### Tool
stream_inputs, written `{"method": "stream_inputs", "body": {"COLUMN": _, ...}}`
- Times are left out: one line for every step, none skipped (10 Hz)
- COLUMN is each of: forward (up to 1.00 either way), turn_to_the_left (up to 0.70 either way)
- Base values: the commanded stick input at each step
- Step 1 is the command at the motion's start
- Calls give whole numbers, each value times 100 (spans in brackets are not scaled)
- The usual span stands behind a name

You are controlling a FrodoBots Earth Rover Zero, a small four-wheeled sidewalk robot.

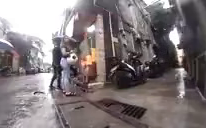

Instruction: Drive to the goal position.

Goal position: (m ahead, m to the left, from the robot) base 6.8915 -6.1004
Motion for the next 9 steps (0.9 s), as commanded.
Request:
{"method": "stream_inputs", "body": {"forward": 0, "turn_to_the_left": -51}}
{"method": "stream_inputs", "body": {"forward": 0, "turn_to_the_left": -99}}
{"method": "stream_inputs", "body": {"forward": 0, "turn_to_the_left": -99}}
{"method": "stream_inputs", "body": {"forward": 0, "turn_to_the_left": -99}}
{"method": "stream_inputs", "body": {"forward": 0, "turn_to_the_left": -19}}
{"method": "stream_inputs", "body": {"forward": 0, "turn_to_the_left": 0}}
{"method": "stream_inputs", "body": {"forward": 0, "turn_to_the_left": 0}}
{"method": "stream_inputs", "body": {"forward": 0, "turn_to_the_left": 5}}
{"method": "stream_inputs", "body": {"forward": 0, "turn_to_the_left": 17}}
